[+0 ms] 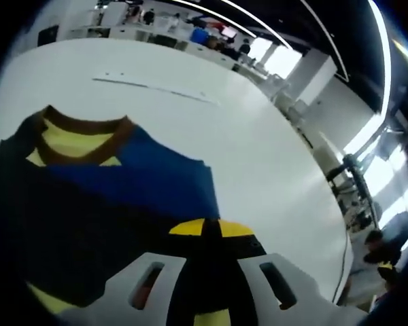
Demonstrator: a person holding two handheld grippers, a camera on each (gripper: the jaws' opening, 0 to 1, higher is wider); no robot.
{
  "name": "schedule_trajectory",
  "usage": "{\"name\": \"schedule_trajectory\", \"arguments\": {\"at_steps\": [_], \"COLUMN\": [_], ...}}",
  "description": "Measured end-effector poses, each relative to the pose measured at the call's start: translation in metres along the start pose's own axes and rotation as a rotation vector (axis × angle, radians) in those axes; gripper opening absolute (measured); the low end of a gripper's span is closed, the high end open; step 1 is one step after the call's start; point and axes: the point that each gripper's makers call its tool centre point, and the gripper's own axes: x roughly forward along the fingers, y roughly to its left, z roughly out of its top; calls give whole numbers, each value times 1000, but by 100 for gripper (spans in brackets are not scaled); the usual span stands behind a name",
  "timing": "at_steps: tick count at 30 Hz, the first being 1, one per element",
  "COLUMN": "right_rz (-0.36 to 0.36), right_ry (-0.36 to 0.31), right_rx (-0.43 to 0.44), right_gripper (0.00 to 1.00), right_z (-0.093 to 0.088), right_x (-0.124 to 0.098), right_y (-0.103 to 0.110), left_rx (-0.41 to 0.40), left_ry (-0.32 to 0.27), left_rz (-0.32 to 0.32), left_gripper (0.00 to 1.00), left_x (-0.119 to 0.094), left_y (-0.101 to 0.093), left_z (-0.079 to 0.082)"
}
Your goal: Fold the garment on the visible template until the final outline fits inside the template.
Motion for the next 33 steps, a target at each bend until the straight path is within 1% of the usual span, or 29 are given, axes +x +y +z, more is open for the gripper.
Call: {"name": "schedule_trajectory", "arguments": {"at_steps": [5,14,16,18,19,21,24,26,28,33], "right_rz": [-7,-11,-10,-6,-5,0,8,16,24,40], "right_ry": [0,-2,-5,-5,-6,-7,-4,-7,-10,-13], "right_rx": [6,13,12,9,7,3,-6,-10,-13,-25], "right_gripper": [100,100,100,100,100,100,100,100,100,100], "right_z": [-1,-1,1,3,4,6,8,11,14,20], "right_x": [-2,-3,-2,-1,0,2,5,9,12,20], "right_y": [-1,2,4,6,8,11,16,21,26,40], "left_rx": [2,-3,2,16,21,30,39,59,79,94], "left_ry": [2,4,12,22,23,24,23,29,25,25], "left_rz": [-8,-18,-36,-49,-53,-57,-66,-74,-74,-72], "left_gripper": [4,4,6,10,13,14,16,17,18,23], "left_x": [2,-1,-2,-3,-4,-7,-13,-18,-25,-41], "left_y": [-4,-3,-5,-6,-6,-6,-3,0,6,20], "left_z": [-1,1,0,-1,-1,-1,0,0,1,3]}}
